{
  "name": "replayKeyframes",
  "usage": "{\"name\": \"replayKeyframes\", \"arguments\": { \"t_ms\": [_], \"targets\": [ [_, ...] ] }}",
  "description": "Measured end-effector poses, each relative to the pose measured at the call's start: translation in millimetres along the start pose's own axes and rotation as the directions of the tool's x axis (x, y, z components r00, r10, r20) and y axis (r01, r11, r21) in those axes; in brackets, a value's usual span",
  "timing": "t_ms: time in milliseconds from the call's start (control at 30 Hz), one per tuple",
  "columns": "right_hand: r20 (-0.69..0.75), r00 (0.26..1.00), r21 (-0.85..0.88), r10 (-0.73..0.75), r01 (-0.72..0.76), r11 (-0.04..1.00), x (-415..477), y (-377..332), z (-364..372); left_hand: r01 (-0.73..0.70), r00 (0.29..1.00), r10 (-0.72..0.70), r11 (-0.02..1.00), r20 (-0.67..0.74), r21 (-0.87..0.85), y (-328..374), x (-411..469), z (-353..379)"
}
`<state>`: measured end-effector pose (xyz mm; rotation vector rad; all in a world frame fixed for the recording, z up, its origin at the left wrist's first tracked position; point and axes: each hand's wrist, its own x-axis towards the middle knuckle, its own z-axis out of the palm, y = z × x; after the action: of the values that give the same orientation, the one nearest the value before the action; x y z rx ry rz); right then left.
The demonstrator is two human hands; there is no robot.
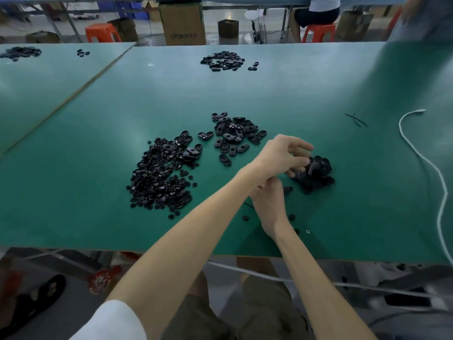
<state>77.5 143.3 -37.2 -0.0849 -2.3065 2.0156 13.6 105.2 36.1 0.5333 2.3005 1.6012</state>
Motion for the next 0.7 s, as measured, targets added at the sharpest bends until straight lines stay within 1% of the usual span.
{"name": "replayKeyframes", "arguments": {
  "t_ms": [100,167,233,300,333,367,400,433,467,500,534,567,600,634,667,700],
  "targets": [
    [-0.001,1.0,-0.049,0.022,-0.022,0.999,3.4,0.9,0.3,-0.031,0.997,0.039,0.993,-0.068,0.114,-7.6,-1.4,-5.9],
    [0.044,0.999,-0.183,0.002,0.006,0.983,4.4,0.1,4.0,-0.012,0.996,0.029,0.983,-0.09,0.185,-11.8,-4.1,-11.9],
    [0.132,0.991,-0.415,-0.014,0.068,0.907,2.2,0.9,10.8,0.035,0.999,-0.022,0.949,-0.044,0.313,-14.0,-7.2,-17.1],
    [0.207,0.977,-0.614,-0.046,0.166,0.772,-4.6,-5.2,14.4,0.071,0.996,-0.088,0.894,0.019,0.443,-13.4,-10.9,-19.9],
    [0.209,0.976,-0.637,-0.062,0.184,0.748,-4.3,-2.7,14.3,0.082,0.992,-0.118,0.873,0.045,0.481,-11.9,-13.0,-19.8],
    [0.198,0.973,-0.629,-0.121,0.221,0.745,-2.4,-0.2,14.3,0.091,0.987,-0.144,0.857,0.067,0.507,-10.1,-14.7,-19.0],
    [0.197,0.975,-0.59,-0.098,0.198,0.783,-3.9,2.9,12.2,0.098,0.982,-0.168,0.838,0.082,0.536,-8.6,-15.4,-17.7],
    [0.192,0.98,-0.583,-0.048,0.154,0.798,-4.6,1.9,12.9,0.102,0.977,-0.191,0.809,0.095,0.579,-7.1,-15.6,-15.8],
    [0.181,0.983,-0.624,0.017,0.101,0.775,-8.2,-1.5,15.2,0.097,0.972,-0.209,0.769,0.105,0.631,-5.7,-15.6,-13.2],
    [0.197,0.98,-0.694,-0.008,0.146,0.706,-14.0,-8.1,14.7,0.086,0.97,-0.218,0.729,0.111,0.68,-5.0,-15.8,-10.5],
    [0.257,0.966,-0.77,-0.005,0.208,0.603,-13.0,-9.5,9.0,0.076,0.969,-0.221,0.696,0.111,0.714,-5.0,-15.6,-8.1],
    [0.274,0.961,-0.821,-0.033,0.252,0.513,-8.5,-8.6,6.6,0.073,0.969,-0.223,0.676,0.109,0.734,-5.5,-15.2,-6.2],
    [0.328,0.944,-0.852,-0.023,0.306,0.425,-8.6,-6.1,5.2,0.073,0.969,-0.223,0.668,0.105,0.741,-6.0,-15.1,-4.8],
    [0.394,0.919,-0.844,0.008,0.359,0.399,-6.8,-3.2,4.7,0.071,0.97,-0.218,0.669,0.104,0.74,-7.3,-14.8,-4.4],
    [0.325,0.946,-0.859,-0.015,0.302,0.414,-6.6,-9.3,5.3,0.066,0.973,-0.206,0.679,0.102,0.731,-8.2,-14.6,-4.9],
    [0.244,0.969,-0.825,-0.027,0.222,0.52,-7.8,-16.3,6.3,0.063,0.978,-0.186,0.704,0.098,0.707,-9.7,-14.5,-6.7]
  ]
}}
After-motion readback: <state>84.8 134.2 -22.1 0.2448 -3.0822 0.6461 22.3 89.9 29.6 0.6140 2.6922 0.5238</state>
